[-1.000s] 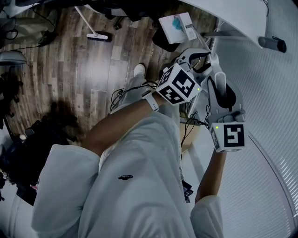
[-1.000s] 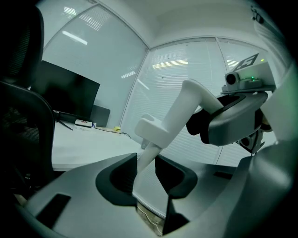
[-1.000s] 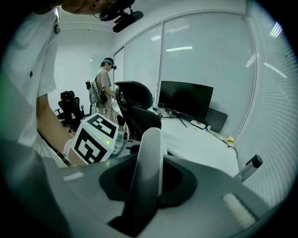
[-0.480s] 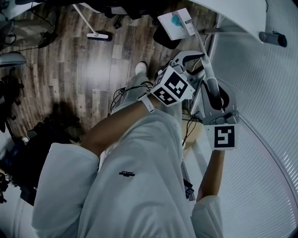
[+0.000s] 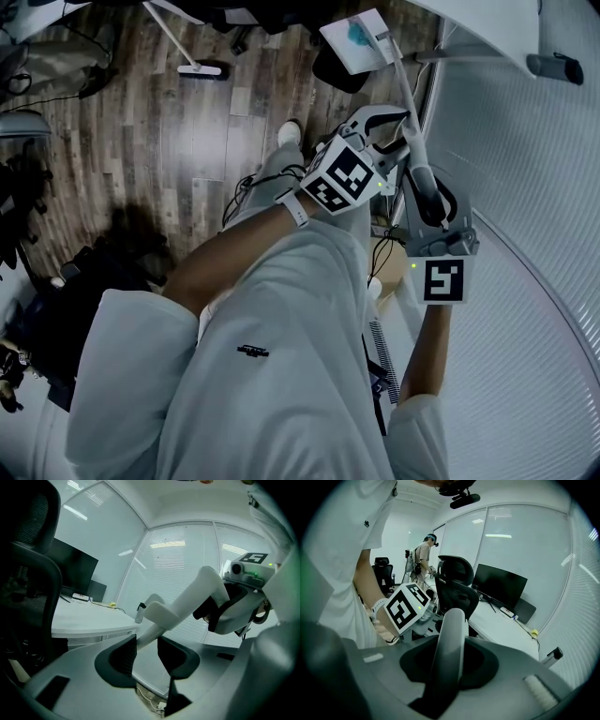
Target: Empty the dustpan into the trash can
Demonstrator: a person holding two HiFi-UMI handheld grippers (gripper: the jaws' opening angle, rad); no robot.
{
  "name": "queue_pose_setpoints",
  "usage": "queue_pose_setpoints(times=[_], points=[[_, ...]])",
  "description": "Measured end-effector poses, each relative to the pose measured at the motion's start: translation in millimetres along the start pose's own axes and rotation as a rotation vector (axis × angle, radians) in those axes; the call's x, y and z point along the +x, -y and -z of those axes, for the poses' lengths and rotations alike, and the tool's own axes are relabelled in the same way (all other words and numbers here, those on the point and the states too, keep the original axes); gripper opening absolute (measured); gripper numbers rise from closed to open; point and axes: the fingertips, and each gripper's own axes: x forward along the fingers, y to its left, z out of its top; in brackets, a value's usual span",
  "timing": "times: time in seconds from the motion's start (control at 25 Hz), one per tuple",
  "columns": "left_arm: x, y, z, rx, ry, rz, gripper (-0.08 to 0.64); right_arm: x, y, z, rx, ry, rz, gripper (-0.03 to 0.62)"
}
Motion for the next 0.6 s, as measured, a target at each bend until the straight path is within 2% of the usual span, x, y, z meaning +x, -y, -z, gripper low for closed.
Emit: queue_pose_setpoints(times=[0.32, 0.6], points=[[-13, 7, 17, 0.004, 0.001, -0.007, 0.138, -3, -24, 11, -0.041, -0.004, -0.022, 0.097], [-16, 22, 34, 0.053, -0.03, 0.003, 0.138, -12, -39, 30, -0.071, 0.011, -0.035, 0.098]])
